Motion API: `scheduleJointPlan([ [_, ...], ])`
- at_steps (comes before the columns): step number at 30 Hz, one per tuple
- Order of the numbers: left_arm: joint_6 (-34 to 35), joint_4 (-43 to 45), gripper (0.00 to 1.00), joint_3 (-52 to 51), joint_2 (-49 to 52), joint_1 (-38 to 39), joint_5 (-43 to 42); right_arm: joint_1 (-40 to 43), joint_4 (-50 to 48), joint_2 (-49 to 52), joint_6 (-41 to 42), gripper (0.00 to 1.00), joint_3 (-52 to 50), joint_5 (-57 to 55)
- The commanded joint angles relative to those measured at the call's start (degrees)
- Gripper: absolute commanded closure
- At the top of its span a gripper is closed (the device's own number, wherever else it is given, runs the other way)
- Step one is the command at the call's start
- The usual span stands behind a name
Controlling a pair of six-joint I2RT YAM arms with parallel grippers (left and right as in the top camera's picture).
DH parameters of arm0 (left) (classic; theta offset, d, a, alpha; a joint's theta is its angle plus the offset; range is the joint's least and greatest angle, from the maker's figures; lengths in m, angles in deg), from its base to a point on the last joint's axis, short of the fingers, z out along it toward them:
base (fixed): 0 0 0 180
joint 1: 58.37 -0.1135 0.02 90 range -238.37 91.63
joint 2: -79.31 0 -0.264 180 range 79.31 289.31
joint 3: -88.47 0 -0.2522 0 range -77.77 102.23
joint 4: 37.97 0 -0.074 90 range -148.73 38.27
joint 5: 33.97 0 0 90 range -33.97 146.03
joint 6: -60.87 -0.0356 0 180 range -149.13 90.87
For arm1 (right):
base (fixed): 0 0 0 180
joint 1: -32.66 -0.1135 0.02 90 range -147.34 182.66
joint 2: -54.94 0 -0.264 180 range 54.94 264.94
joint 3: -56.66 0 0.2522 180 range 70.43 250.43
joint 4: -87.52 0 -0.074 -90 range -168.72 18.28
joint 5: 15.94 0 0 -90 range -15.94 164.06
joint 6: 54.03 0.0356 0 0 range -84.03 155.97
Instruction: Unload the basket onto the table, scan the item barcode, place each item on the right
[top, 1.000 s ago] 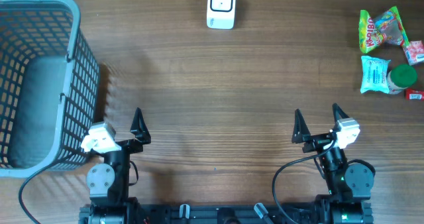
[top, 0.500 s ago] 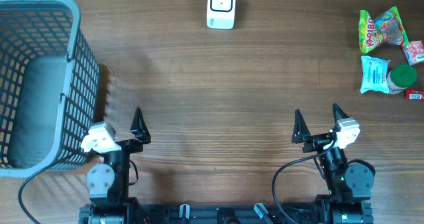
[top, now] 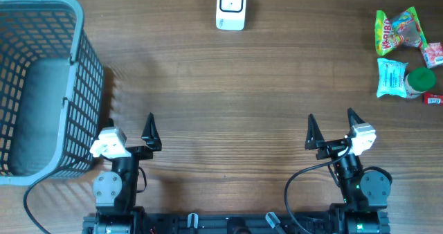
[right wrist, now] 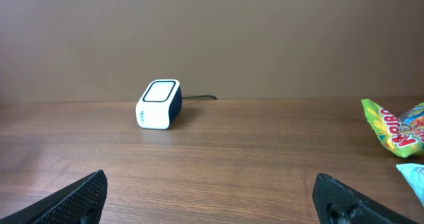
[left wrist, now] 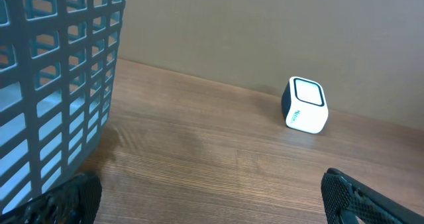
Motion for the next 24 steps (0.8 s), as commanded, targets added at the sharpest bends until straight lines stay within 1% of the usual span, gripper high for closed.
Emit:
scheduleJointPlan([
  [1,-1.36,0.0,0.0,-0.48,-0.57,0.26,-1.53,-0.31,-0.15,-0.46,-1.16,0.0,-0.07,-1.03],
  [3,-1.33,0.0,0.0,-0.46,-0.55,0.26,-2.05,-0.31,-0.15,-0.46,-1.14,0.0,-0.07,-1.03],
  [12,-1.09,0.15,0.0,-0.46,6.67,0.31,-2.67,-0.31,-0.15,-0.46,-1.16,0.01,-0.07,-1.03],
  [13,-1.11,0.7,0.0,-0.46,6.73,0.31,-3.87,-0.31,-0.15,-0.46,-1.16,0.0,-0.07,-1.03],
  [19,-1.09,4.5,0.0,-0.46,6.01,0.31,-4.61,-0.31,-0.15,-0.46,-1.16,0.0,-0.07,-1.03],
  [23,-1.09,0.94,0.0,-0.46,-0.72,0.31,-4.79,-0.31,-0.15,-0.46,-1.16,0.0,-0.07,-1.03],
  [24,-1.09,0.7,0.0,-0.46,-0.46,0.28,-5.29,-0.31,-0.13,-0.46,-1.16,0.0,-0.07,-1.03],
])
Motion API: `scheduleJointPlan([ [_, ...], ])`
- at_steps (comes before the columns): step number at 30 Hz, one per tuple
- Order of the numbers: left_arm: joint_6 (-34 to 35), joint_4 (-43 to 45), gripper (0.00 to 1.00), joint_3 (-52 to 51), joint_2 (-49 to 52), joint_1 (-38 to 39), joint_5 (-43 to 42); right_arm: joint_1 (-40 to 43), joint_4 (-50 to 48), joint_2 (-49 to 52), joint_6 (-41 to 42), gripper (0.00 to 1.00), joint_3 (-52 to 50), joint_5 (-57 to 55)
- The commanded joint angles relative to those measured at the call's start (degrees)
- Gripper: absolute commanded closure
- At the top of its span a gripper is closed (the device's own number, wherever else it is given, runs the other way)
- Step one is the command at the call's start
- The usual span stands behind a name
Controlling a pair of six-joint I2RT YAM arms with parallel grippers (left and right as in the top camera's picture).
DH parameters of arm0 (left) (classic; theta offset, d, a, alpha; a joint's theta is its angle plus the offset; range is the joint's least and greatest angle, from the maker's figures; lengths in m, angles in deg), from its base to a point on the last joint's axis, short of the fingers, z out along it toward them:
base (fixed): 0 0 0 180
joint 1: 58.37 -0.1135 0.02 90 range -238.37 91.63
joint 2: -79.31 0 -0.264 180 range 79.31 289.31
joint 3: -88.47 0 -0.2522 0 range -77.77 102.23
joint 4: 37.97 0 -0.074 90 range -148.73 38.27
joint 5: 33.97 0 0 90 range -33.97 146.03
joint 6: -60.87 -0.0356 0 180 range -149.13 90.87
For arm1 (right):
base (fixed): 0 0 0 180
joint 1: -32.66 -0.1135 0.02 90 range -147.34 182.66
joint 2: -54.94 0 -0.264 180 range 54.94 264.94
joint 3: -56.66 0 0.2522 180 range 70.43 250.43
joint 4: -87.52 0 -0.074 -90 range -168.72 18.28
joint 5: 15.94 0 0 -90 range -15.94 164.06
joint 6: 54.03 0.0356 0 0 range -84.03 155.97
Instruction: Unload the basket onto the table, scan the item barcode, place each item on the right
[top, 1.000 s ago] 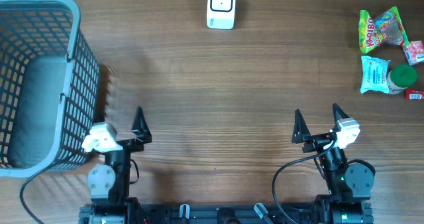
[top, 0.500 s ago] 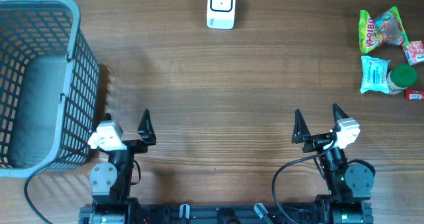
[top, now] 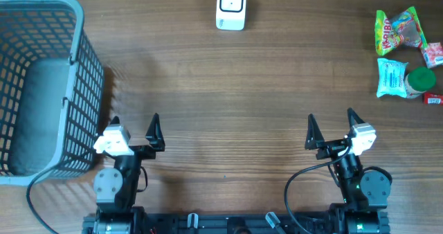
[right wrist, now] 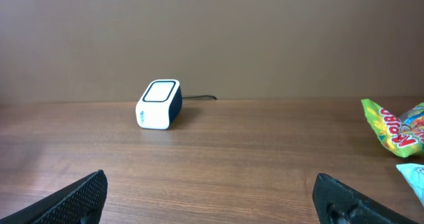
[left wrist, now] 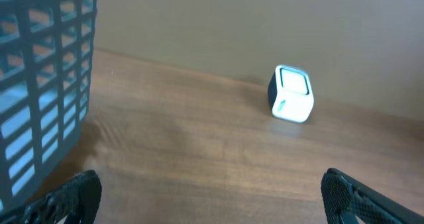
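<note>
The white barcode scanner (top: 231, 7) sits at the table's far edge, also seen in the left wrist view (left wrist: 290, 103) and the right wrist view (right wrist: 159, 104). Several items lie at the far right: a green gummy bag (top: 397, 30), a light blue packet (top: 390, 77), a green-lidded jar (top: 420, 80). The gummy bag (right wrist: 397, 126) shows at the right in the right wrist view. My left gripper (top: 133, 128) stands open near the front left, nothing between its fingers. My right gripper (top: 331, 127) stands open near the front right, also empty.
A grey-blue plastic basket (top: 41, 82) stands at the left edge, close beside the left gripper; its wall (left wrist: 40, 85) fills the left of the left wrist view. A small pink packet (top: 432, 54) and a red item (top: 432, 97) lie among the goods.
My left gripper has turned slightly to the right and shifted a little away from the basket; the scanner sits further left in its view. The right arm has not moved.
</note>
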Motion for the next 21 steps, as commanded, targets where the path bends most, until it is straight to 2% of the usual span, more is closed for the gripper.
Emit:
scheduleJointPlan([
  [1,-1.07,-1.55,0.0,-0.33,-3.08,0.31,-2.08,-0.31,-0.11,-0.46,-1.18,0.0,-0.07,-1.03],
  [21,-1.11,-1.51,0.0,-0.33,-3.13,-0.55,-2.93,-0.31,-0.13,-0.46,-1.16,0.0,-0.07,-1.03],
])
